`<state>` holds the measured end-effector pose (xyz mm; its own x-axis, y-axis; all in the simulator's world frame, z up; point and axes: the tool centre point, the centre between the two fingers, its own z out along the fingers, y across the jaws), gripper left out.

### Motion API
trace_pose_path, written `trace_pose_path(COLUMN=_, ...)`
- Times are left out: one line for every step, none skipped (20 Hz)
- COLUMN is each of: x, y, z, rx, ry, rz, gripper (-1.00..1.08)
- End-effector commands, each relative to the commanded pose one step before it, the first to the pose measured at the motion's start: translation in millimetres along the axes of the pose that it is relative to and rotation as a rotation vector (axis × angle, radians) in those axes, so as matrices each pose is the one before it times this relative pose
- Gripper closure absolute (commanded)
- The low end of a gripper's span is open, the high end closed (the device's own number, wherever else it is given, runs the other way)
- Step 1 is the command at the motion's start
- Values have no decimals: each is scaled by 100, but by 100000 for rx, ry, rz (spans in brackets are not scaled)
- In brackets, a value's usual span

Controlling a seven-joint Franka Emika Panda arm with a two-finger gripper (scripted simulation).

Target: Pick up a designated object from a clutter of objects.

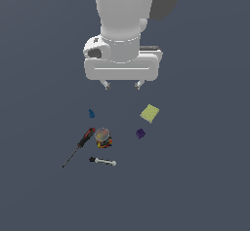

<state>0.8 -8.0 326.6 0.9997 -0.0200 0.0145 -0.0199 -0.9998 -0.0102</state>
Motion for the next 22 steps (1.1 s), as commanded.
trace_pose_path(x=0, y=1, z=0, rx=0, ry=0, rz=0, gripper=-92)
trace_pose_path(x=11, y=43, z=13, rx=0, ry=0, rz=0, gripper=-92)
trace_pose_path(x=-8, y=15, z=-26, rx=-34, ry=118, rz=-181, gripper=-92)
trace_pose_path(x=4, y=75, z=-14, rx=-39, ry=139, rz=-214, gripper=-92)
trace_pose_path(x=6, y=103, z=-20, rx=-56, ry=193, rz=-297, gripper=-92)
trace_pose_path(x=6, y=129, z=-28, rx=-74, ry=248, rz=-384, gripper=-92)
trace_pose_path(x=6, y=149, z=-37, rx=-92, ry=296, rz=-463, gripper=-92)
trace_pose_path(x=5, y=134, z=-35, rx=-85, ry=262, rz=-415, gripper=-92)
trace_pose_path(x=3, y=100, z=-32, rx=-70, ry=206, rz=-332, gripper=-92)
trace_pose_path(x=2, y=71, z=-25, rx=-51, ry=146, rz=-239, gripper=-92)
trace_pose_path(x=1, y=37, z=-21, rx=-34, ry=91, rz=-155, gripper=-92)
trace_pose_path(x=1, y=9, z=-12, rx=-13, ry=32, rz=-60, gripper=-92)
trace_pose_path(x=2, y=-7, z=7, rx=13, ry=-37, rz=57, gripper=-92)
trace_pose_path(x=-3, y=-22, z=24, rx=23, ry=-53, rz=105, gripper=-92)
trace_pose_path(x=-2, y=28, z=56, rx=20, ry=-23, rz=93, gripper=-92)
trace_pose_path(x=-4, y=69, z=101, rx=25, ry=-8, rz=117, gripper=-92)
trace_pose_path(x=-7, y=125, z=156, rx=43, ry=-9, rz=203, gripper=-92)
trace_pose_path(x=-10, y=152, z=214, rx=54, ry=-17, rz=261, gripper=-92)
trace_pose_path(x=-15, y=195, z=272, rx=71, ry=-28, rz=351, gripper=-92)
trace_pose_path(x=-20, y=234, z=330, rx=85, ry=-37, rz=432, gripper=-92)
trace_pose_path(x=-27, y=273, z=385, rx=98, ry=-45, rz=510, gripper=-92)
trace_pose_path(x=-34, y=312, z=436, rx=108, ry=-52, rz=586, gripper=-92)
